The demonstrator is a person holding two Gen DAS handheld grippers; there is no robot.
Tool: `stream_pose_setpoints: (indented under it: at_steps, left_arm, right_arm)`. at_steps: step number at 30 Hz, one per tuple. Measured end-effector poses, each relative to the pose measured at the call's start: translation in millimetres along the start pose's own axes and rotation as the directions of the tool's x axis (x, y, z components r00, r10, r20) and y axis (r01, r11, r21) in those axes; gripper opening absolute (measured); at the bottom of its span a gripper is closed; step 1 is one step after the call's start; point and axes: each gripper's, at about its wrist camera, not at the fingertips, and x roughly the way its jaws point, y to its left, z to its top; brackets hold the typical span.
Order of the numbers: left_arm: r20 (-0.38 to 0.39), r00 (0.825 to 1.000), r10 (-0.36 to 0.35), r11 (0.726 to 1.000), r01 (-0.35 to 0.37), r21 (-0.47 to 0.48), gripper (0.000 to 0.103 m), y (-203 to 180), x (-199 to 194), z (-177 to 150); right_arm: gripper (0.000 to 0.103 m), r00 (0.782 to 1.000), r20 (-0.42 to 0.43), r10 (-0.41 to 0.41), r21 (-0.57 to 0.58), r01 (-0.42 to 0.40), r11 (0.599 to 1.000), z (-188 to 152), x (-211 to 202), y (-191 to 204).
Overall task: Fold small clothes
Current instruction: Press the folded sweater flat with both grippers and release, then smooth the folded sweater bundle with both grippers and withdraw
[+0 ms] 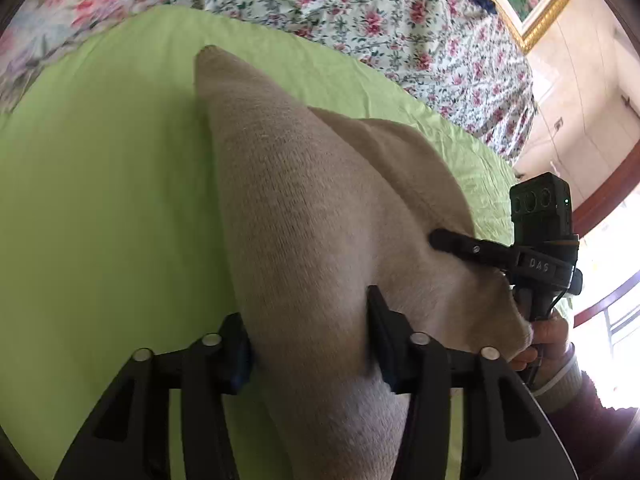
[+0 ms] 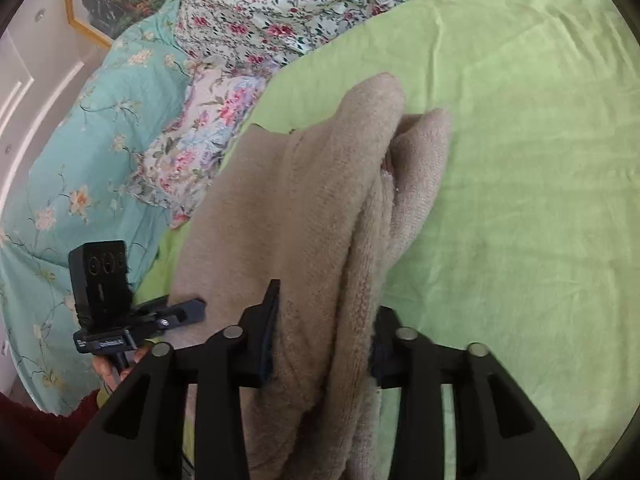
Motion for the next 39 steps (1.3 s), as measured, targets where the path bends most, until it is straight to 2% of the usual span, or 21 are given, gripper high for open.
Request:
stream_pose_setpoints:
  at_steps: [1, 3, 7, 8, 11, 12, 14, 15, 16, 17, 19, 20, 22, 25, 28, 30, 32, 33, 34, 36, 39]
  left_arm:
    - [0.005, 1.000, -0.001, 1.000, 0.001, -0.007, 0.058, 1.6, -1.6, -1.9]
    - [0.029, 0.999, 0.019, 1.000, -0.019, -0.012, 0.062, 1.8, -8.5, -3.2]
    - [0.112, 0.989, 0.094, 0.996, -0.091, -0.024, 0.065, 1.1, -34.7, -1.9]
    - [0.149, 0.981, 0.127, 0.992, -0.125, -0.024, 0.065, -0.8, -43.8, 0.7]
    - [0.206, 0.963, 0.172, 0.985, -0.174, -0.011, 0.062, -9.3, -51.8, 9.5]
    - [0.208, 0.962, 0.179, 0.983, -0.183, -0.001, 0.059, -11.8, -50.8, 11.3]
    - [0.199, 0.963, 0.185, 0.981, -0.193, 0.025, 0.038, -17.4, -45.2, 12.7]
    - [0.187, 0.964, 0.190, 0.979, -0.200, 0.039, 0.033, -20.6, -40.3, 12.9]
    - [0.180, 0.964, 0.193, 0.977, -0.205, 0.050, 0.023, -24.5, -35.9, 13.0]
    - [0.181, 0.963, 0.201, 0.974, -0.216, 0.067, 0.022, -30.4, -32.7, 12.5]
    - [0.194, 0.961, 0.194, 0.970, -0.218, 0.107, 0.022, -37.6, -36.4, 5.4]
    - [0.195, 0.963, 0.184, 0.970, -0.210, 0.125, 0.022, -39.8, -37.3, 1.5]
    - [0.184, 0.964, 0.191, 0.964, -0.219, 0.149, 0.022, -42.3, -33.7, -5.9]
    - [0.171, 0.964, 0.204, 0.957, -0.233, 0.173, 0.023, -46.9, -25.5, -12.0]
    - [0.168, 0.953, 0.252, 0.939, -0.283, 0.196, 0.023, -53.7, -16.3, -14.4]
    - [0.175, 0.942, 0.287, 0.921, -0.322, 0.218, 0.023, -59.5, -12.3, -18.5]
    - [0.189, 0.925, 0.331, 0.891, -0.372, 0.260, 0.024, -67.8, -9.6, -23.8]
    - [0.189, 0.922, 0.337, 0.884, -0.379, 0.274, 0.024, -71.2, -11.9, -25.1]
    - [0.186, 0.929, 0.321, 0.893, -0.362, 0.269, 0.025, -71.1, -16.7, -24.6]
    - [0.183, 0.954, 0.239, 0.934, -0.277, 0.226, 0.026, -66.7, -33.2, -19.5]
    - [0.212, 0.969, 0.129, 0.966, -0.171, 0.192, 0.026, -65.5, -52.8, -13.1]
  right_arm:
    - [0.058, 1.000, -0.005, -0.025, -0.001, 0.025, 1.000, 0.4, -3.0, 1.3]
    - [0.064, 0.996, 0.021, -0.086, -0.004, 0.086, 0.996, 3.7, -14.9, 3.0]
    - [0.064, 0.980, 0.153, -0.125, 0.002, 0.126, 0.992, 23.1, -47.3, 8.4]
    - [0.062, 0.979, 0.158, -0.126, -0.002, 0.128, 0.992, 31.3, -46.1, 11.4]
    - [0.040, 0.981, 0.096, -0.168, 0.006, 0.168, 0.986, 53.4, -18.4, 14.7]
    - [0.015, 0.983, 0.057, -0.176, 0.013, 0.175, 0.984, 56.7, -6.8, 13.6]
    - [0.011, 0.981, 0.054, -0.184, 0.001, 0.184, 0.983, 58.8, -0.7, 20.7]
    - [0.009, 0.984, 0.081, -0.158, -0.010, 0.160, 0.987, 57.3, -7.1, 25.0]
    - [0.009, 0.986, 0.131, -0.101, -0.029, 0.106, 0.994, 53.7, -22.8, 34.0]
    - [0.009, 0.981, 0.176, -0.080, -0.049, 0.089, 0.995, 48.4, -38.1, 40.0]
    - [0.009, 0.970, 0.203, -0.135, -0.065, 0.151, 0.986, 39.8, -53.6, 37.9]
    - [0.009, 0.964, 0.192, -0.184, -0.050, 0.197, 0.979, 35.2, -54.3, 28.3]
    - [0.008, 0.966, 0.139, -0.220, 0.011, 0.220, 0.975, 30.9, -41.5, 3.7]
    - [0.008, 0.960, 0.081, -0.268, 0.013, 0.268, 0.963, 29.7, -15.5, -14.7]
    - [0.009, 0.950, 0.063, -0.306, 0.014, 0.305, 0.952, 29.9, -4.4, -20.7]
    - [0.022, 0.937, 0.069, -0.342, 0.032, 0.340, 0.940, 31.5, -11.6, -17.6]
    - [0.023, 0.922, 0.084, -0.377, 0.051, 0.374, 0.926, 31.7, -24.4, -12.9]
    - [0.023, 0.919, 0.121, -0.374, 0.060, 0.369, 0.927, 30.6, -38.5, -4.0]
    - [0.023, 0.923, 0.148, -0.354, 0.062, 0.349, 0.935, 30.1, -46.4, 4.2]
    - [0.023, 0.940, 0.205, -0.273, 0.056, 0.267, 0.962, 26.7, -60.5, 28.4]
    - [0.024, 0.967, 0.221, -0.127, 0.062, 0.116, 0.991, 21.4, -52.3, 51.1]
